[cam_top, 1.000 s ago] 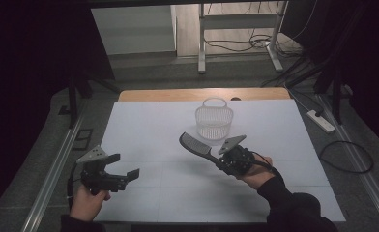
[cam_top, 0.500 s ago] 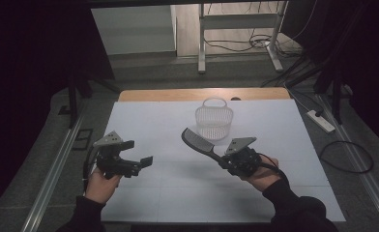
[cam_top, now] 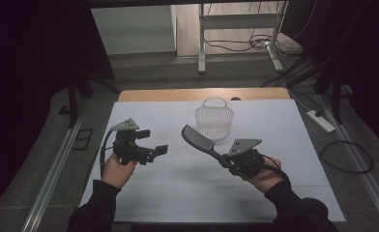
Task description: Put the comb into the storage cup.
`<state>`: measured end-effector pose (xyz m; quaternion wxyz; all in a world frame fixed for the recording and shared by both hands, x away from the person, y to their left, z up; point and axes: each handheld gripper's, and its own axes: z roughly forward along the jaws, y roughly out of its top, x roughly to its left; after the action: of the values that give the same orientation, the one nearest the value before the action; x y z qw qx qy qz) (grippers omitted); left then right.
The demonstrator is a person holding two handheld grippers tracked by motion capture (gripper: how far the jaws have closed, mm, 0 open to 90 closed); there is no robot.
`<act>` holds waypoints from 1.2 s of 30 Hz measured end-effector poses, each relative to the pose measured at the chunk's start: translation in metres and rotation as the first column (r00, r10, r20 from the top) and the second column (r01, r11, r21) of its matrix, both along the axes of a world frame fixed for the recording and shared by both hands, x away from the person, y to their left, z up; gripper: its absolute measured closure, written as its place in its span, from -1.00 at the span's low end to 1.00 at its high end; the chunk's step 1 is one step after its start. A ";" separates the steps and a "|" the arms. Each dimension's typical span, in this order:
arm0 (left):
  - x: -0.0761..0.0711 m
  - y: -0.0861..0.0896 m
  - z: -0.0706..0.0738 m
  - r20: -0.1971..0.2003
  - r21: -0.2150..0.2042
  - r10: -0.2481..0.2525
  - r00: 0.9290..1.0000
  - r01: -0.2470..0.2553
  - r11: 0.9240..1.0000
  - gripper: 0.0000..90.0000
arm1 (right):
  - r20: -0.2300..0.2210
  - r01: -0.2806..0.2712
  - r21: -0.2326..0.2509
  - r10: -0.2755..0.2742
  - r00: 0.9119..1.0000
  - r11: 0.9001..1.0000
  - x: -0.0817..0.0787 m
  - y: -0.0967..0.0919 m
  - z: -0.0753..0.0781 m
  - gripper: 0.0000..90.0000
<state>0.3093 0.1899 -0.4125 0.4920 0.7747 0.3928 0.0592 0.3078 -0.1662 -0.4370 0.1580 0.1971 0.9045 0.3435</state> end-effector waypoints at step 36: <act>0.007 -0.025 -0.015 -0.066 -0.046 -0.090 0.994 0.087 0.995 -1.00 | 0.079 -0.041 0.042 0.037 0.996 0.998 -0.013 0.009 -0.002 0.62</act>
<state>0.3159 0.1647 -0.4271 0.4970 0.7823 0.3755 0.0026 0.2945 -0.1574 -0.4386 0.1822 0.1692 0.8936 0.3738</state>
